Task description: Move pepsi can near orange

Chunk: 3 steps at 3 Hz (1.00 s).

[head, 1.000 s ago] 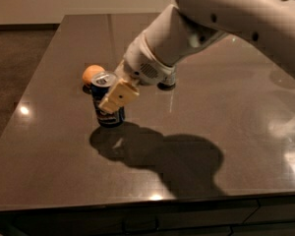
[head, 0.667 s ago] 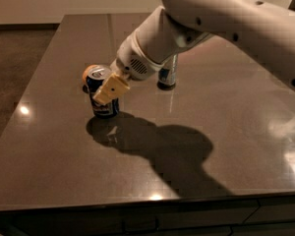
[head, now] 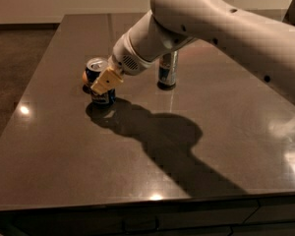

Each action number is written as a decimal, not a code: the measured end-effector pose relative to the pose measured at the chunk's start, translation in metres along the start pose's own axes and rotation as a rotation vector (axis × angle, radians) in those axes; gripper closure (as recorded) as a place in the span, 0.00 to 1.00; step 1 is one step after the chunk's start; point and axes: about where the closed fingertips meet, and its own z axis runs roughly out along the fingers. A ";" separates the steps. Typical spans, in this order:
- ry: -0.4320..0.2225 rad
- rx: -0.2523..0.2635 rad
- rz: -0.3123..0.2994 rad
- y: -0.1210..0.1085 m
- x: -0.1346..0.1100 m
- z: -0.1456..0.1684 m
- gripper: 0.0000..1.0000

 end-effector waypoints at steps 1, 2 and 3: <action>0.008 0.018 -0.001 -0.013 0.000 0.006 0.66; 0.009 0.017 -0.004 -0.012 -0.001 0.006 0.43; 0.009 0.016 -0.007 -0.010 -0.002 0.007 0.18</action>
Offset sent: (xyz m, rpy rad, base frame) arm 0.0123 0.0004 -0.0028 -0.0093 -0.0105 -0.0121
